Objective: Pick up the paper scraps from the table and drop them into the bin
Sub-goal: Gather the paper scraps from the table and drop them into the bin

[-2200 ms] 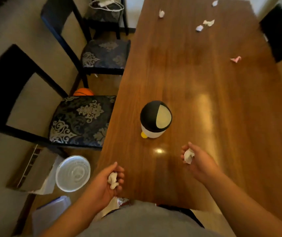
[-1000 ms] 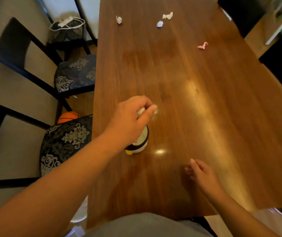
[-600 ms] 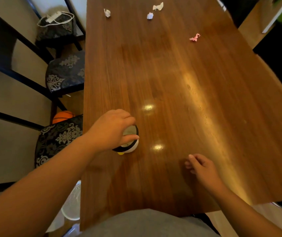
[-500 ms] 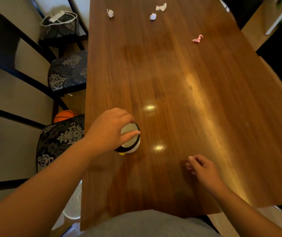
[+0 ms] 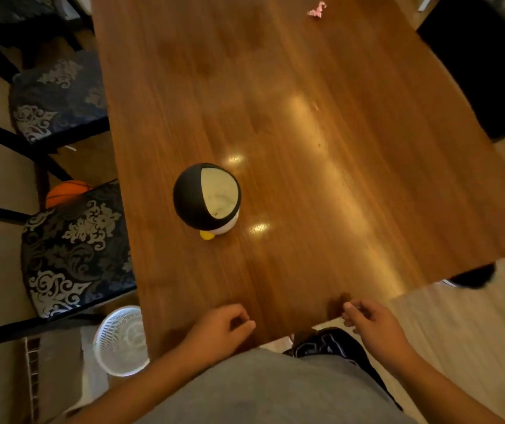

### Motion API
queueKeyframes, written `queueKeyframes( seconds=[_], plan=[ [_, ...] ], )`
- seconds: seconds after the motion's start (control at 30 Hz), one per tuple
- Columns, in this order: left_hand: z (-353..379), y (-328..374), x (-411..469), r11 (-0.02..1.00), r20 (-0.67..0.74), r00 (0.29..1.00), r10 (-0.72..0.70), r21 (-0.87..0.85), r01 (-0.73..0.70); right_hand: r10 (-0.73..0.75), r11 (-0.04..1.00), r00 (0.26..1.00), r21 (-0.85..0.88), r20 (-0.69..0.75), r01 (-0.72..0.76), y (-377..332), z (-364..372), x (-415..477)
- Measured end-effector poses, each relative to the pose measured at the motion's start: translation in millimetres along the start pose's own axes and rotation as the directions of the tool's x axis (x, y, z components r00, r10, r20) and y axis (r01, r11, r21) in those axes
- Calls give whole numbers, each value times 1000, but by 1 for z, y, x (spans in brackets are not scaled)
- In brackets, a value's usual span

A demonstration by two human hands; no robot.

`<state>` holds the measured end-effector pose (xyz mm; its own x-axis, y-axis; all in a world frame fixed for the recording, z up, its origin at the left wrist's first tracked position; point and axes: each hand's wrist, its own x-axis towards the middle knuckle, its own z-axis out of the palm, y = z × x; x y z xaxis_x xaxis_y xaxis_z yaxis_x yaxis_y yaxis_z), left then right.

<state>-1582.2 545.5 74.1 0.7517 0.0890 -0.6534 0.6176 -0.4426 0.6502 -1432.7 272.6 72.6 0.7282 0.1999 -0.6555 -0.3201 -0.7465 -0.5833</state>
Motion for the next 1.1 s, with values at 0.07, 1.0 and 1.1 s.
queueKeyframes(
  seconds=[0.07, 1.0, 1.1],
  plan=[
    [25, -6, 6, 1000, 145, 989, 9, 14, -11, 63, 998, 997, 17, -43, -62, 29, 7, -21],
    [302, 101, 11, 932, 229, 949, -216, 337, 131, 565, 734, 825, 469, -19, -491, 424, -86, -229],
    [324, 133, 20, 911, 257, 953, -160, 411, 42, 610, 656, 792, 574, -21, -490, 447, -102, -237]
  ],
)
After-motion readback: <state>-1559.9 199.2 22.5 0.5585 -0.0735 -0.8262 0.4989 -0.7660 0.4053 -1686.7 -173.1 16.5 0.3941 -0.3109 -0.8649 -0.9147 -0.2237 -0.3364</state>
